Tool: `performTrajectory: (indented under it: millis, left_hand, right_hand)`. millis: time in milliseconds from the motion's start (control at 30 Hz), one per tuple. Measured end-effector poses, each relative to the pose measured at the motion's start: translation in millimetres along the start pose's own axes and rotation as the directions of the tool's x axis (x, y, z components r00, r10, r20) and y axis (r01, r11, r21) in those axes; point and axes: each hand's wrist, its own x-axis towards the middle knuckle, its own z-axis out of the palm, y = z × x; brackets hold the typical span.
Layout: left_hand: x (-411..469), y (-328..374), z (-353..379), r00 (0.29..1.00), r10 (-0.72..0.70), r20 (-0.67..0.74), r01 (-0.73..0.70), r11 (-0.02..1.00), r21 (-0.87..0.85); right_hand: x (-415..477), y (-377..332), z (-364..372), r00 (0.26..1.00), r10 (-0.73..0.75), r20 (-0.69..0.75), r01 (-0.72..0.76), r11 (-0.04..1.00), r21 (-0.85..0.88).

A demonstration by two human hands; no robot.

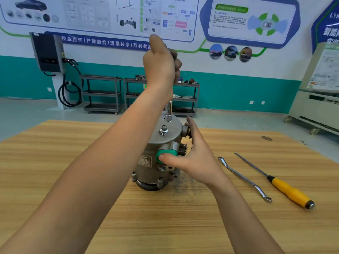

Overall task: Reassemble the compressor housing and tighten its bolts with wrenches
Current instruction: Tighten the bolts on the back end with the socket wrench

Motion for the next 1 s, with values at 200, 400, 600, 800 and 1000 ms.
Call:
performTrajectory:
  millis: [200,400,600,800,1000]
  left_hand:
    - [9,-3,-6,0.983,-0.026,0.179,0.037,0.998,-0.059]
    - [-3,-2,-5,0.98,0.065,0.187,-0.059,0.998,-0.039]
    - [-18,38,-9,0.904,0.406,0.134,-0.351,0.883,-0.311]
    - [-39,19,-13,0.96,0.255,0.113,-0.231,0.954,-0.19]
    - [-38,8,-15,0.969,0.152,0.193,-0.122,0.98,-0.16]
  right_hand:
    - [3,3,-2,0.999,-0.037,0.015,0.037,0.999,-0.002]
    - [12,10,-17,0.996,-0.023,0.087,0.016,0.997,0.079]
    - [12,12,-20,0.994,0.0,0.107,-0.008,0.997,0.074]
    - [13,9,-21,0.992,-0.006,0.123,-0.001,0.998,0.059]
    - [13,9,-19,0.992,-0.01,0.124,0.002,0.998,0.062]
